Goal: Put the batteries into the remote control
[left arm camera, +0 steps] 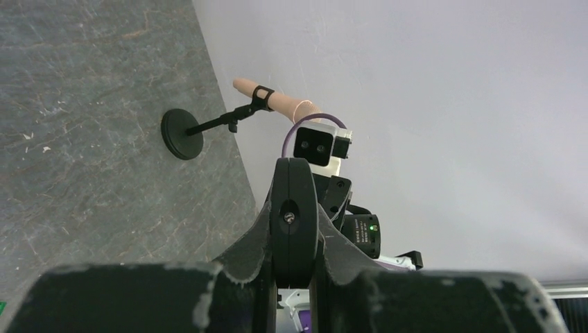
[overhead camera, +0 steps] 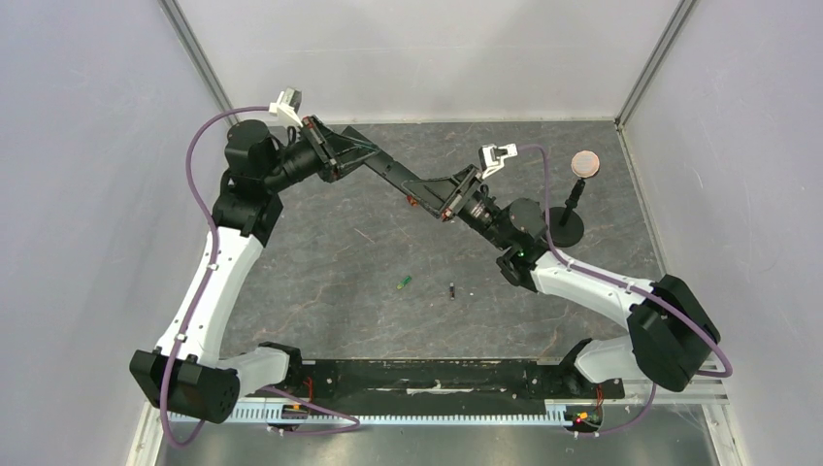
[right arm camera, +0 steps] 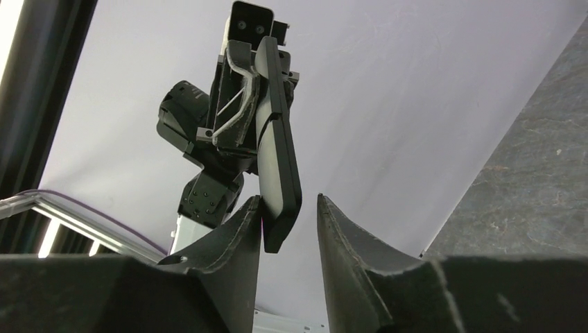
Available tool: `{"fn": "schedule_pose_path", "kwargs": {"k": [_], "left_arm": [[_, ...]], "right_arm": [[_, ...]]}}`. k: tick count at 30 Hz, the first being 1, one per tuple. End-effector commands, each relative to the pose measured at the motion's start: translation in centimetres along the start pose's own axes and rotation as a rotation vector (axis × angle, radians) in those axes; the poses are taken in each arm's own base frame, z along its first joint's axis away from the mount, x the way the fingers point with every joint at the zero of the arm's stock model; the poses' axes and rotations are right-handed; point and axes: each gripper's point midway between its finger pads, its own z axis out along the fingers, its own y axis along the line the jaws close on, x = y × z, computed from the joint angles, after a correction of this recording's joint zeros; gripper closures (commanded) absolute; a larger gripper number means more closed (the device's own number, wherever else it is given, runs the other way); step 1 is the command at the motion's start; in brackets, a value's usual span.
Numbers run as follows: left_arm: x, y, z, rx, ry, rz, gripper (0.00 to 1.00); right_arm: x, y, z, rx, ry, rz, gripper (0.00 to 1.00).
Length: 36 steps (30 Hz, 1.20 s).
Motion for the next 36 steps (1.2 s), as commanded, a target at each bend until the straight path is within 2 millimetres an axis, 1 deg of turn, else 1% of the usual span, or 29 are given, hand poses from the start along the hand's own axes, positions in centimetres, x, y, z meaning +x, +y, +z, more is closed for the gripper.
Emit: {"fn": "schedule_pose_path", "kwargs": {"k": [1, 4, 6, 10, 12, 14, 21, 25, 28, 31, 33, 36], "left_arm": [[-1.5, -4.6, -1.1, 0.128, -0.054, 0.137, 0.98], [-1.3, -3.7, -1.0, 0.105, -0.047, 0.17, 0.98], [-1.2, -3.1, -0.9, 0.087, -0.037, 0.2, 0.98], [-0.8, -1.6, -0.7, 0.048, -0.014, 0.244, 0.98], [-0.6, -0.8, -0.7, 0.03, -0.002, 0.257, 0.98], [-0.6, -0.3, -0.6, 0.009, -0.002, 0.276, 0.98], [-1.3, 1.6, -0.6, -0.076, -0.027, 0.349, 0.98], [-1.5, 1.8, -0.5, -0.083, -0.028, 0.358, 0.98], [-1.7, 1.8, -0.5, -0.092, -0.035, 0.362, 0.98], [-1.9, 1.7, -0.5, -0.097, -0.042, 0.364, 0.98], [-2.0, 1.7, -0.5, -0.099, -0.043, 0.364, 0.98], [-1.9, 1.8, -0.5, -0.098, -0.038, 0.36, 0.98]], "right_arm": [[0.1, -2.8, 1.1, 0.129, 0.04, -0.014, 0.62], [0.1, -3.0, 1.7, 0.163, 0.059, -0.003, 0.58], [0.3, -3.4, 1.7, 0.191, 0.072, 0.01, 0.55], [0.2, -3.6, 2.0, 0.213, 0.082, 0.021, 0.55], [0.3, -3.4, 2.4, 0.209, 0.097, 0.023, 0.58], [0.5, -3.7, 2.6, 0.233, 0.113, 0.027, 0.62], [1.0, -4.9, 2.3, 0.306, 0.149, 0.033, 0.66], [1.3, -5.4, 2.0, 0.328, 0.16, 0.033, 0.69], [1.5, -5.9, 1.4, 0.331, 0.164, 0.034, 0.69], [1.4, -6.1, 0.9, 0.325, 0.156, 0.034, 0.65], [1.4, -6.2, 0.6, 0.316, 0.152, 0.041, 0.6], [1.2, -5.9, 0.8, 0.3, 0.144, 0.046, 0.56]]}}
